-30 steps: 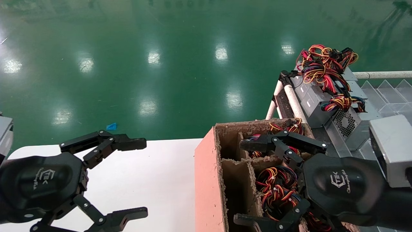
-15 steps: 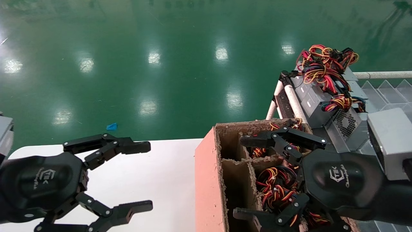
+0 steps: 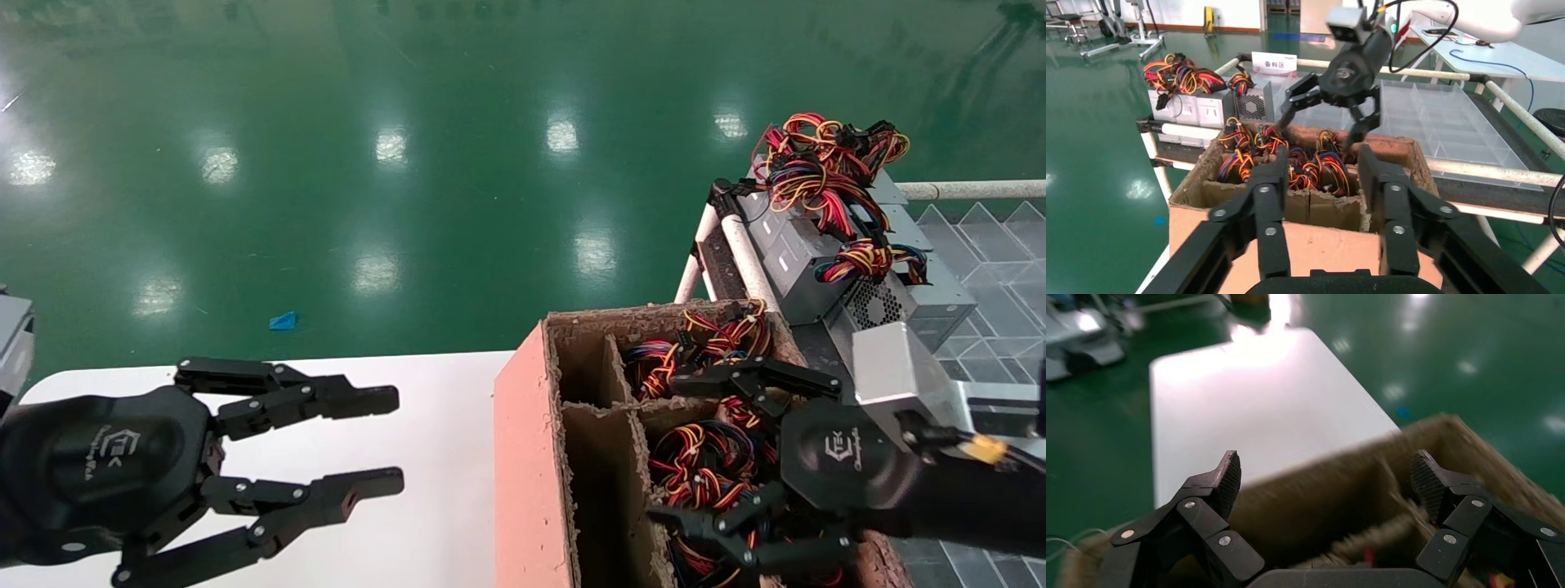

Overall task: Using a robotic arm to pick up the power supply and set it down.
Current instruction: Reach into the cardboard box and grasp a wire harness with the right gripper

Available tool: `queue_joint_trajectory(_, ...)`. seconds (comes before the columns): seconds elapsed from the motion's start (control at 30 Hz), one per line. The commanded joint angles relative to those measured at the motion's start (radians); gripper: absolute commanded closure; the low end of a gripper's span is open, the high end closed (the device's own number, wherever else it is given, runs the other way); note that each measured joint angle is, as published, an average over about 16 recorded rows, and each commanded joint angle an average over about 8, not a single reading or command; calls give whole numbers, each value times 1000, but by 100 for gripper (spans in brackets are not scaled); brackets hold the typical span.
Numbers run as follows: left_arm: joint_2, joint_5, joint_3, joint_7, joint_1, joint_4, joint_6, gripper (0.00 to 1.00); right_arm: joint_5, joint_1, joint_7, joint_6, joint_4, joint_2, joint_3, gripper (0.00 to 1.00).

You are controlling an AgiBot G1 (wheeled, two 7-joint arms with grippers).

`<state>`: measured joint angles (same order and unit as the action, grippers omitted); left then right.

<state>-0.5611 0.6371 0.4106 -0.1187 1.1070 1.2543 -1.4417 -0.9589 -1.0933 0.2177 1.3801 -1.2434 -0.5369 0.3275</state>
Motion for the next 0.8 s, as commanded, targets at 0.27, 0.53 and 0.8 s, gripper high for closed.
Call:
queue_joint_trajectory(0.27, 0, 0, 0, 0, 0, 0, 0, 100, -133, -4, -10, -110, 24, 11, 18, 69)
queue_joint_trajectory(0.53, 0, 0, 0, 0, 0, 0, 0, 100, -175, 6, 24, -157, 26, 21, 27, 100)
queue_joint_trajectory(0.8, 0, 0, 0, 0, 0, 0, 0, 100, -151, 37, 11, -184, 37, 44, 2, 100)
